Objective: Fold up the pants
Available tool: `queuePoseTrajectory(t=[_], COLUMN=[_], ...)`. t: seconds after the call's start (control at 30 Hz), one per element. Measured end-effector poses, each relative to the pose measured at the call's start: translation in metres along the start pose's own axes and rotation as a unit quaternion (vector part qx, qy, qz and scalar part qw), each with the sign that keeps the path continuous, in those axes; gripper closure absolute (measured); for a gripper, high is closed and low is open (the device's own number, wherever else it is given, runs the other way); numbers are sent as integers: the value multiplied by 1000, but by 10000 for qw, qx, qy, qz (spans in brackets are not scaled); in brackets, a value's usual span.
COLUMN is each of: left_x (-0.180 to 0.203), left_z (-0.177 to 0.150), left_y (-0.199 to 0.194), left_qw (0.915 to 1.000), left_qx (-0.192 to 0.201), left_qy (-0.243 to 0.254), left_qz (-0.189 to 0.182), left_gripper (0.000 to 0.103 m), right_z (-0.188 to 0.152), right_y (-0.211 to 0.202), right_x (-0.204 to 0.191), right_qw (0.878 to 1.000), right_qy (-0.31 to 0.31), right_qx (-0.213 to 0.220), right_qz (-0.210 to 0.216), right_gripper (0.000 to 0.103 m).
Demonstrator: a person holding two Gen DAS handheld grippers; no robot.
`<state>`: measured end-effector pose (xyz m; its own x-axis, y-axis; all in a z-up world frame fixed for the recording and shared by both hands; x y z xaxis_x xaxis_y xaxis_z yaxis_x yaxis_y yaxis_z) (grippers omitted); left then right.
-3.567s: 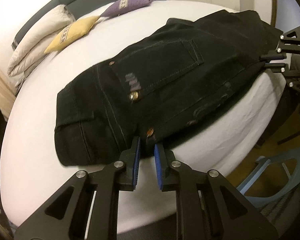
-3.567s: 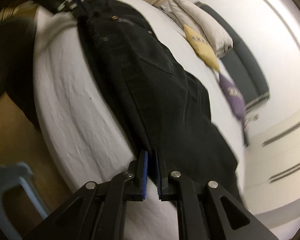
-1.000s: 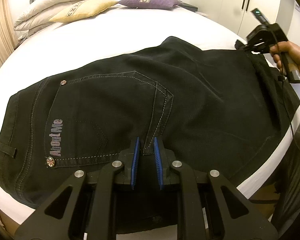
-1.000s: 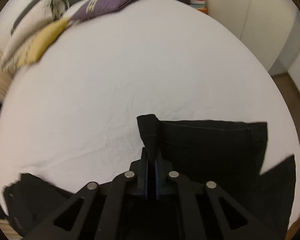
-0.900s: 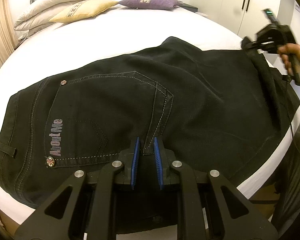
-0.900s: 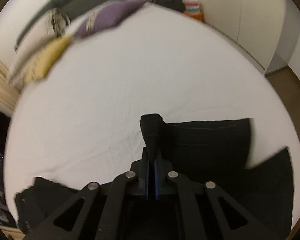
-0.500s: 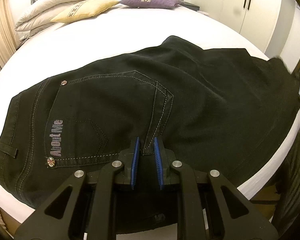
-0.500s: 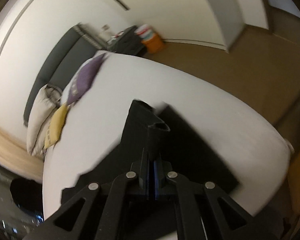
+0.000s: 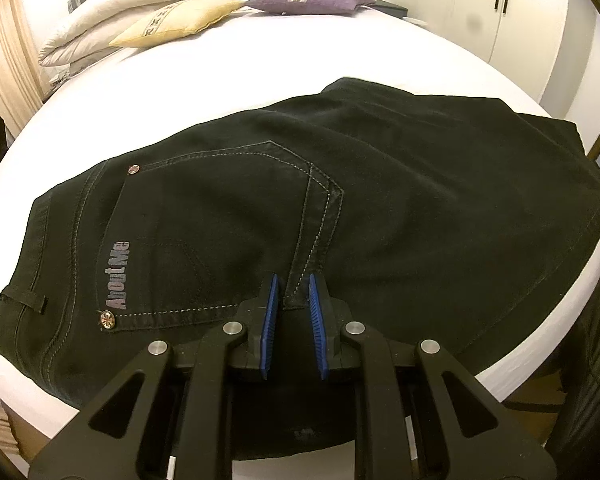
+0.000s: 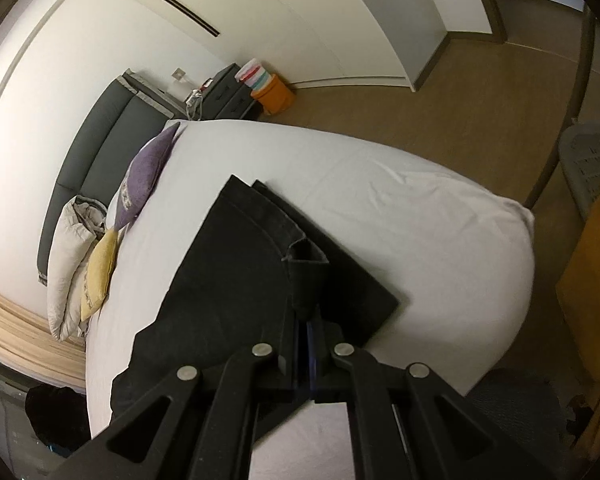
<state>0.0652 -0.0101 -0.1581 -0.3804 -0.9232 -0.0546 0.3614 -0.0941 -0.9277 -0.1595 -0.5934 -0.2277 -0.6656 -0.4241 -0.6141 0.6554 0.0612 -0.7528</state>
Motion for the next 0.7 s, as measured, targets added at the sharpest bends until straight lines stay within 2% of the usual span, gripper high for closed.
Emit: queuePoseTrajectory(t=[0.37, 0.43, 0.53, 0.57, 0.6, 0.67, 0.7], left_x=[1, -1, -4, -6, -7, -10, -10], left_z=[-10, -10, -11, -10, -10, -10, -7], left_y=[2, 1, -1, -5, -8, -22, -28], left_qw=[9997, 9997, 9997, 9996, 9995, 9989, 9986], left_qx=[219, 232, 222, 200, 187, 321, 412], left_qy=[137, 83, 0, -47, -82, -144, -143], left_qz=[31, -18, -104, -175, -236, -295, -288], left_gripper=[86, 86, 86, 86, 86, 86, 86], right_z=[-10, -8, -2, 0, 1, 6, 10], right_y=[8, 11, 10, 7, 2, -18, -31], right_x=[19, 21, 37, 37, 34, 20, 14], right_qw=[9999, 9999, 9971, 9967, 9980, 9997, 9986], right_qy=[128, 18, 253, 275, 197, -72, -99], right_qx=[-73, -138, -333, -394, -351, -28, 162], right_qz=[-31, 80, 634, 654, 486, -227, -491], right_gripper=[100, 101, 100, 98, 97, 80, 79])
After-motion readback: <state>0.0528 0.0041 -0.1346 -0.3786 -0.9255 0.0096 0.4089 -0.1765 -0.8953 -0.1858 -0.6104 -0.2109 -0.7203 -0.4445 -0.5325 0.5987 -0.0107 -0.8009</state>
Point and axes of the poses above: each gripper's, at about its wrist camera, not at the fingertips, and y roughly the way its jaws point, x to its right, z to its top, the point moved 1 cm from there along y, roughly the way its jaws point, and after that the axes turned 11 degrees about -x, right-handed, at the moved point
